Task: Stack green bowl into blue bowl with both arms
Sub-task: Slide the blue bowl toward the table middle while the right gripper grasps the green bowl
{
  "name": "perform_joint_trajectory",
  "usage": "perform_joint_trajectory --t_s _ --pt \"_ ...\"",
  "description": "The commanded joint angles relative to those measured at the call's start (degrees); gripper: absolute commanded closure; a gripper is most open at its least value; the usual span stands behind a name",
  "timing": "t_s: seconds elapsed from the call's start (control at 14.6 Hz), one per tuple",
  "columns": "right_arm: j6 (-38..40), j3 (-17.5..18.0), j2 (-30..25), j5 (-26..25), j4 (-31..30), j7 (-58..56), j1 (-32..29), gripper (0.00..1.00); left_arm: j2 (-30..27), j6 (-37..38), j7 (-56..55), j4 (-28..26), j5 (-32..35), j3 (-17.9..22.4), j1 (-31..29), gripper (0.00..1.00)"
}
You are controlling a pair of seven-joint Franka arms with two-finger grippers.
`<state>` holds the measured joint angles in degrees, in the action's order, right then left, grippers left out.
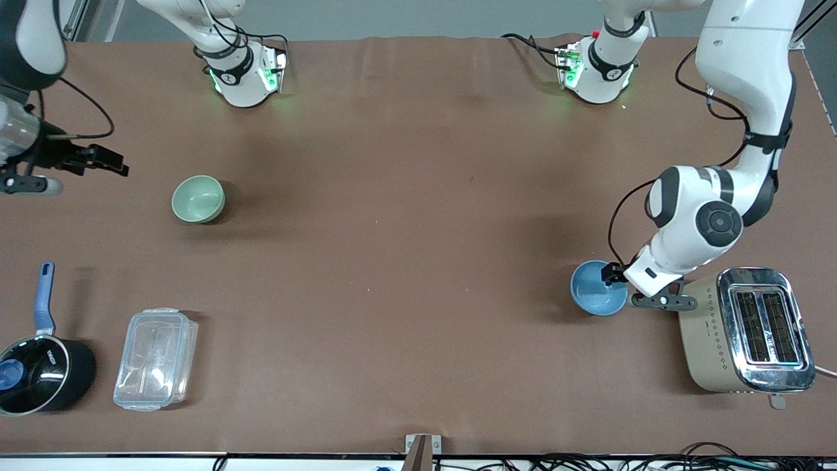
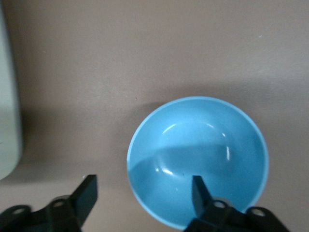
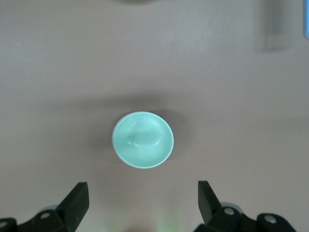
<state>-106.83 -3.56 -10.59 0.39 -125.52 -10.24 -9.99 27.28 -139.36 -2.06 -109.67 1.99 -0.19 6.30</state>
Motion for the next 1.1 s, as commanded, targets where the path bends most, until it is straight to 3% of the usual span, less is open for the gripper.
perform_joint_trajectory --t_s 0.0,0.21,0.34,0.48,0.62,0.89,0.96,1.03 --pt "-11.17 0.66 -3.65 0.31 -12.36 -5.65 -5.02 0.02 1.72 -1.79 0.48 0.25 0.91 -0.16 -0.41 0.38" --pt "-19.7 0.57 -1.38 0.4 -19.22 -6.46 -5.91 0.04 2.69 -2.32 0.39 0.51 0.65 -0.16 -0.5 0.66" --pt "-24.46 0.66 3.79 0.4 -20.64 -6.46 -6.26 0.07 3.66 -2.32 0.21 1.3 0.12 -0.16 -0.5 0.76" --pt "-27.01 0.66 9.07 1.79 -20.64 -6.46 -6.27 0.12 3.66 -2.14 0.47 2.18 0.12 -0.25 -0.32 0.98" --pt "-28.69 0.66 12.86 3.21 -20.64 -6.63 -6.27 0.15 2.35 -1.18 0.3 2.71 0.04 -1.12 0.03 1.0" --pt "-30.45 0.75 18.13 3.56 -20.64 -8.21 -7.22 0.22 -0.12 4.87 -10.39 6.91 0.03 -9.63 0.56 1.0" --pt "-31.24 0.84 18.93 4.17 -20.64 -8.74 -7.67 0.26 -0.03 7.15 -14.25 9.02 0.03 -12.61 0.73 1.0" --pt "-31.33 0.84 19.11 5.05 -20.56 -9.44 -7.76 0.45 0.32 8.65 -18.55 10.34 0.12 -14.9 1.0 1.0"
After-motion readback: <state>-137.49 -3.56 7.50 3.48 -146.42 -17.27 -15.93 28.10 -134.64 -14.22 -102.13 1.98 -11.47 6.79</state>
